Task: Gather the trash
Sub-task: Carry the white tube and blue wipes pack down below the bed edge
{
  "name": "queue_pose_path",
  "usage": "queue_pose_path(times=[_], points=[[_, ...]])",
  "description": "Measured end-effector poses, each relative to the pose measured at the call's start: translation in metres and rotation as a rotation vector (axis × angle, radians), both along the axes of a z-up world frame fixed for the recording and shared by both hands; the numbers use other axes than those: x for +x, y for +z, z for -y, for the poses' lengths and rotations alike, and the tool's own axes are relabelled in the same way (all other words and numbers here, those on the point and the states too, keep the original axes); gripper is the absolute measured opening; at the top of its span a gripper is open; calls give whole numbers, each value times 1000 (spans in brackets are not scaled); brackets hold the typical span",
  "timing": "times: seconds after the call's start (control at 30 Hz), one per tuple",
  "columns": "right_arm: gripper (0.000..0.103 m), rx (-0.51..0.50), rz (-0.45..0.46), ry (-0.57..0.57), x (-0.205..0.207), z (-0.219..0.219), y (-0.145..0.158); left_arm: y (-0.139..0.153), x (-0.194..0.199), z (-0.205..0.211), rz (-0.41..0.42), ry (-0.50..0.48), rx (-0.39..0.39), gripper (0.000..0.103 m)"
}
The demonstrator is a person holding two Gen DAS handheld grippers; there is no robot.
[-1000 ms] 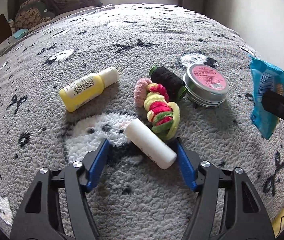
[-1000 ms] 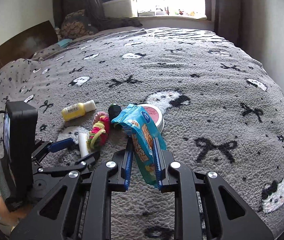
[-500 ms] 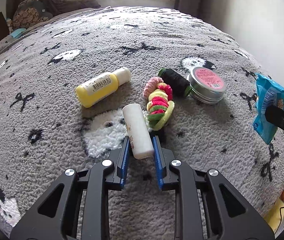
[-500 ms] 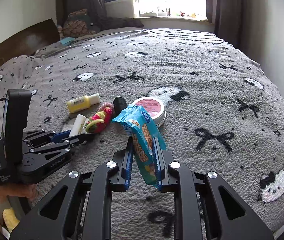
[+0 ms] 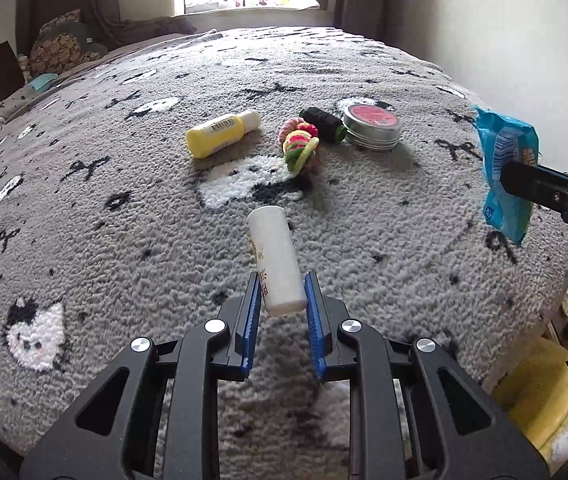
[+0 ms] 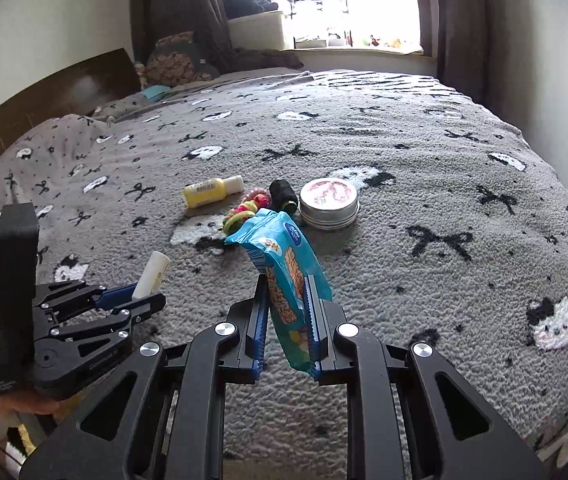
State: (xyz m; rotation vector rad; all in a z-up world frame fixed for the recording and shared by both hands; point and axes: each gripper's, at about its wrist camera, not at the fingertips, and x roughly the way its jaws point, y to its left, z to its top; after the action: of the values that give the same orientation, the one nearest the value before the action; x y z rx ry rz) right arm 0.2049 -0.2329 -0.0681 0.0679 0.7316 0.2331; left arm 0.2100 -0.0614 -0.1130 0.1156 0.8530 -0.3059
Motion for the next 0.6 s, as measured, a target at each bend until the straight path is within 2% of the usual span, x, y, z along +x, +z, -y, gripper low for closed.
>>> queue_pose_path(times=[0.3,0.43,0.6], points=[[18,19,81,51,-72,-1,12,23,-71,2,93,-43,-1,20],[18,4,82,75,-99,-1,4,20,-103,4,108,-71,6,20],[18,5,58,71,-125,-1,-13,7,-134,2,90,-93,-8,20]])
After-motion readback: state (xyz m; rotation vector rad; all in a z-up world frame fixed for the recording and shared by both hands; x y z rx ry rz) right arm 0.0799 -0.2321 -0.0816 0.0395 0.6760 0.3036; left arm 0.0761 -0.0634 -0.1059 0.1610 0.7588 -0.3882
